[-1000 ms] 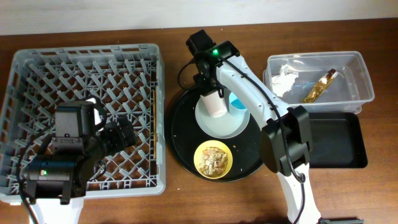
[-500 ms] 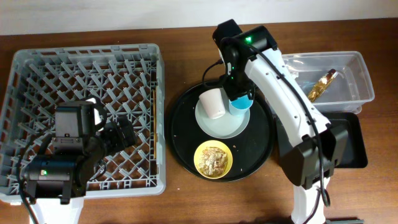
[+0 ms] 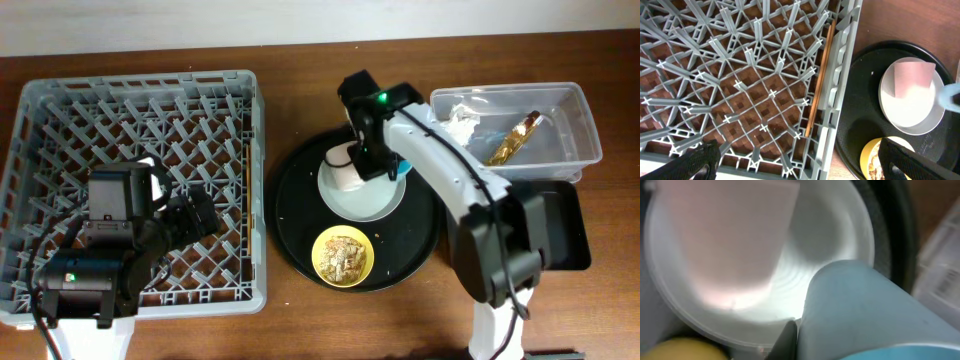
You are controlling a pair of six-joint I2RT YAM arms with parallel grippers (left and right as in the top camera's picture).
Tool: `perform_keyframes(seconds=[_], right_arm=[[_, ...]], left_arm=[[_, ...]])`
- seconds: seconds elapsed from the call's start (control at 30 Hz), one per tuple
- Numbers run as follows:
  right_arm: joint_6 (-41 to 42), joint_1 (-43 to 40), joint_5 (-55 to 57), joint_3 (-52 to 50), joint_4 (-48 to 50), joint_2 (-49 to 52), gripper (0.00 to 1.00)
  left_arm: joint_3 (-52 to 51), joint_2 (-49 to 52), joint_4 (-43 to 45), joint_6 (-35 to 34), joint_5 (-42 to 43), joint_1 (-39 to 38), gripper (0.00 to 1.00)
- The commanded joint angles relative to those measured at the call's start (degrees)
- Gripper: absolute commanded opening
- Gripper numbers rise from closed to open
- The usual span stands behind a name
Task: Sort waste into correct bins and load items into the dishwasher rack
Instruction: 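Grasp the blue cup with the right gripper and lift, then hand the blue cup from the right gripper to the left gripper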
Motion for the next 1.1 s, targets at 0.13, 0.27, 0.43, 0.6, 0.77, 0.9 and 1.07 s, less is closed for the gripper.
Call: perform_keyframes(seconds=[0.13,0.27,0.43,0.6,0.77,0.9,1.07], right_arm=[[-1.9,-3.6,-26.5,6.1,-4.9,-31.1,0.04],[-16.9,-10.2,-57.9,5.7,-12.5,-36.5,0.04],[-21.2,-10.2,-60.1,5.4,-14.4,-36.5,0.04],[-24.6,-10.2,-72.0,5.4,-12.6,-36.5,0.04],[-24.6,-10.0,-88.1,5.4,-6.7,-35.0,0.04],[-24.6,-6.9,-92.2,5.4,-6.4,-34.4,0.04],[-25.0,-2.5,-88.3,5.4,-6.2,-34.2,0.05]], left_arm=[[0.3,-0.2,0.1,-0.3,0.2,0.0,0.99],[0.4,-0.2,5.6,-0.3,0.7,0.0,0.99],[0.4,-0.3,16.6,11.5,48.6,0.0,0.91],[0.4,-0.2,33.7,12.7,84.8,0.0,0.99],[0.3,-0.2,36.0,12.7,87.4,0.0,0.99],[0.3,-0.2,36.4,12.7,85.0,0.0,0.99],[0.3,-0.3,36.7,12.7,85.0,0.0,0.99]])
